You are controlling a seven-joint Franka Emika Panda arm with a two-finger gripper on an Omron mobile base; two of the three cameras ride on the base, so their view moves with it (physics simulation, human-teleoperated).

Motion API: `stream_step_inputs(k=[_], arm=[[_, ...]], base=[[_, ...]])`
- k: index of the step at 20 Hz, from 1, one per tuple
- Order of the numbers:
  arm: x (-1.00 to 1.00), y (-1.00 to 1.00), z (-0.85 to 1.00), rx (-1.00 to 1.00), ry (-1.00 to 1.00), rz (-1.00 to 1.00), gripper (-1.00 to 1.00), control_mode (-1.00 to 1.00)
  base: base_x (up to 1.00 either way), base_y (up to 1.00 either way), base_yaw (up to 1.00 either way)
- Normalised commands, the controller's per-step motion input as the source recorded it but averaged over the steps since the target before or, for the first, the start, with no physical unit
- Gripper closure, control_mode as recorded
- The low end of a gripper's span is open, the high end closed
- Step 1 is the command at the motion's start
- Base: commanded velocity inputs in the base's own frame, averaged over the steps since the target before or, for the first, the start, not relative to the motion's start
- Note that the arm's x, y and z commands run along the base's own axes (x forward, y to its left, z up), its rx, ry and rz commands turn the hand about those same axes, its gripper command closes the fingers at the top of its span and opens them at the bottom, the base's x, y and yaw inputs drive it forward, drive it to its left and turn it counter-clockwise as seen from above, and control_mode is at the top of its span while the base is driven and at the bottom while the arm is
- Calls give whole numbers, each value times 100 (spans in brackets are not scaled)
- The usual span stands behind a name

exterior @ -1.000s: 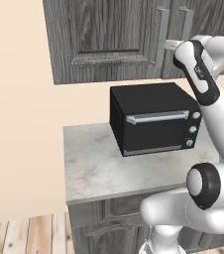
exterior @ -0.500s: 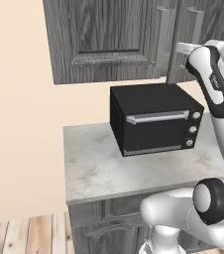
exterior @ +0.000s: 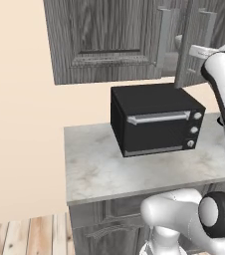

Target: Move the bowls from the cabinet to the plates on the dining table.

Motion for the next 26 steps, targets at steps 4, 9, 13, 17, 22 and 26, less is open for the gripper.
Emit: stream_step_inputs(k=[4,9,13,17,22,26], arm=[[-26,-58,5,5,3,0,100,-100],[-28,-59,6,3,0,0,100,-100],[-50,-49,2,3,-1,0,100,-100],[-62,-38,0,3,-2,0,100,-100],[-62,-36,0,4,-2,0,100,-100],[-62,-36,0,5,-1,0,100,-100]], base=[[0,0,0],[0,0,0],[0,0,0],[0,0,0],[0,0,0],[0,0,0]])
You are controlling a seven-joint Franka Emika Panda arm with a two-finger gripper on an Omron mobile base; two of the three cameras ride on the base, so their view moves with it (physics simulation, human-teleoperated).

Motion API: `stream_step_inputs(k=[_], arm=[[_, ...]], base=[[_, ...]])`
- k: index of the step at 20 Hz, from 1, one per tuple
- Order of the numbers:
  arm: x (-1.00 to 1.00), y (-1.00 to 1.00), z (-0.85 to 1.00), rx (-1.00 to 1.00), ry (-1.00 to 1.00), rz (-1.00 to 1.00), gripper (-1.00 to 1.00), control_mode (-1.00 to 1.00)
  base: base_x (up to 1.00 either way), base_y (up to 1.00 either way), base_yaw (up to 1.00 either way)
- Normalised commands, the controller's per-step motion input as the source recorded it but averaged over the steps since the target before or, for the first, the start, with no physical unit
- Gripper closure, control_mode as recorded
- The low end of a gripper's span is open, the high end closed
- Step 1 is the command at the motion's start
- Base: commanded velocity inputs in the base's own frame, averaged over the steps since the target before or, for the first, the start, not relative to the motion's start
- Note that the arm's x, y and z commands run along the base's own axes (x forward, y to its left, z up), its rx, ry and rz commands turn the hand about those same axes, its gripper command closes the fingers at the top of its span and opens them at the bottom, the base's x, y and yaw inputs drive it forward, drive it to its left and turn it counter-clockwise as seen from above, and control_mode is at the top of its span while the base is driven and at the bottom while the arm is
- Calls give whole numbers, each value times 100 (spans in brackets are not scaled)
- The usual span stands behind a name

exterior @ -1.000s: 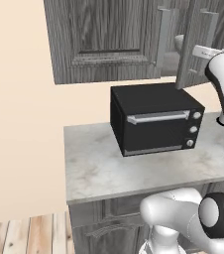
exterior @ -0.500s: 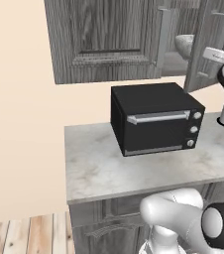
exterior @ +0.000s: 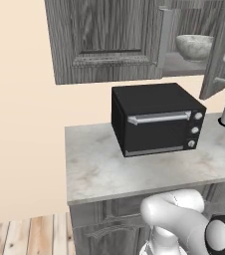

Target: Move the bowls from the cabinet to the plates on the dining table.

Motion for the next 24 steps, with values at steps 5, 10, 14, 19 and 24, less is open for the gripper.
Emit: stream_step_inputs(k=[5,10,14,19,24], arm=[[-56,-33,-1,3,-2,0,100,-100],[-44,-24,-2,2,-2,0,-100,-100],[-12,-3,0,1,0,0,-100,-100],[-30,-7,13,-1,-10,-1,-100,-100],[-42,-11,13,-2,-10,-5,-100,-100]], base=[[0,0,0],[0,0,0],[0,0,0],[0,0,0],[0,0,0]])
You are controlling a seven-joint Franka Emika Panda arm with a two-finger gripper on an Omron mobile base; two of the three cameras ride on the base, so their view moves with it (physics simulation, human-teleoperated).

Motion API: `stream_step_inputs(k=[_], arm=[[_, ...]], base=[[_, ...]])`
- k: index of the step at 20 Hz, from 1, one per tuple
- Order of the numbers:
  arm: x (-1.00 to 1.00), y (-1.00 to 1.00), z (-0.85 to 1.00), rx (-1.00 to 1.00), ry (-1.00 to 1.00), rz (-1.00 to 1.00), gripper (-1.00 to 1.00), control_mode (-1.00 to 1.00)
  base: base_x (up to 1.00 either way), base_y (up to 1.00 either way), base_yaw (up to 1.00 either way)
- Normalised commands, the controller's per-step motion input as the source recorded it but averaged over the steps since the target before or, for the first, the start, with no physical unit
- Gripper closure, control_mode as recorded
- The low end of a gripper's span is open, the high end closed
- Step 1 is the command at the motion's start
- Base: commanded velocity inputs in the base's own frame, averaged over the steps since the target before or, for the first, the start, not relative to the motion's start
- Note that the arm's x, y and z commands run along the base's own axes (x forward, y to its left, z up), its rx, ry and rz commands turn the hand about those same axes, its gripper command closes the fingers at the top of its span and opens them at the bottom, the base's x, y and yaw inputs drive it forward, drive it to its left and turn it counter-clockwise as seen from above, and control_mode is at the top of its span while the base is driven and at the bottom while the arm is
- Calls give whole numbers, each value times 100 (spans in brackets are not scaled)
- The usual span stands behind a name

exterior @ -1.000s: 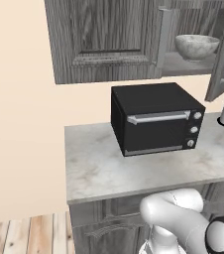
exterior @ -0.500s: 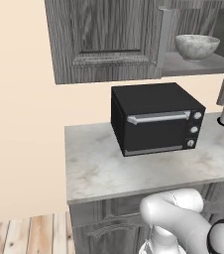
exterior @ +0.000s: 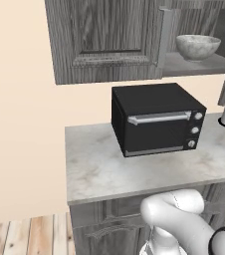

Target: Move the bowls from the cabinet to the plates on the dining table.

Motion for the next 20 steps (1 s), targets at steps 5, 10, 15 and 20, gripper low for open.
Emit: stream_step_inputs(k=[5,10,15,20], arm=[[-49,25,-1,-4,-8,-5,-100,-100],[-49,36,0,0,-7,-6,-100,-100],[-50,31,0,0,-6,-7,-100,-100],[-39,40,0,0,-9,-5,-100,-100]], base=[[0,0,0],[0,0,0],[0,0,0],[0,0,0]])
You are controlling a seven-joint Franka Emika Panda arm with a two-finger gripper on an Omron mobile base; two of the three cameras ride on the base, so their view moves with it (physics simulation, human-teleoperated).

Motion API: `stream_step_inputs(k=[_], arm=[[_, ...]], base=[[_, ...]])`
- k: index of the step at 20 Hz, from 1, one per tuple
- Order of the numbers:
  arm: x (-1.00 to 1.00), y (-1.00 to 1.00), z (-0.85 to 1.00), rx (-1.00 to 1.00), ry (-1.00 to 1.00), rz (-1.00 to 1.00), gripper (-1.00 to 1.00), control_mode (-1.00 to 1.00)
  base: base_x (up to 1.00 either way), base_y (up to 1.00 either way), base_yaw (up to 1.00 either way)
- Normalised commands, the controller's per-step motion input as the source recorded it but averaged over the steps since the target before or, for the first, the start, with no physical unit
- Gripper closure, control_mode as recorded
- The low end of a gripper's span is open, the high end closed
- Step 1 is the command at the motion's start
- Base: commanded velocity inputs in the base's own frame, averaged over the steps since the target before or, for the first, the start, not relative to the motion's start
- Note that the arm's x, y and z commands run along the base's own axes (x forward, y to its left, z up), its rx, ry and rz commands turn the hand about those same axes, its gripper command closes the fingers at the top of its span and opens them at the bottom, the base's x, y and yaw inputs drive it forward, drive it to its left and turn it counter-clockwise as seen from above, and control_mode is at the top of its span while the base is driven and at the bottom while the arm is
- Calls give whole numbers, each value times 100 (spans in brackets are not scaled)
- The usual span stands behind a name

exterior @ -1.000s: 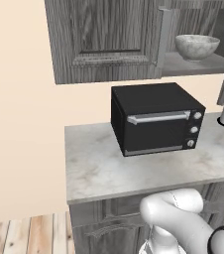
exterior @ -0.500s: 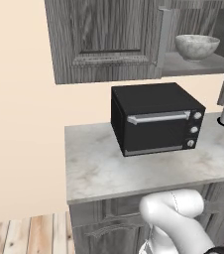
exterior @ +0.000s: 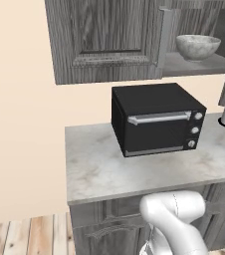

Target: Move the bowls from the cabinet to the plates on the dining table.

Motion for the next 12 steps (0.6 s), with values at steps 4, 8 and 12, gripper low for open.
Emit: stream_step_inputs(k=[4,8,12], arm=[[-11,60,0,-4,-10,0,-100,-100],[4,61,0,-8,-8,0,-100,-100],[15,56,0,-7,-6,-2,-100,-100]], base=[[0,0,0],[0,0,0],[0,0,0]])
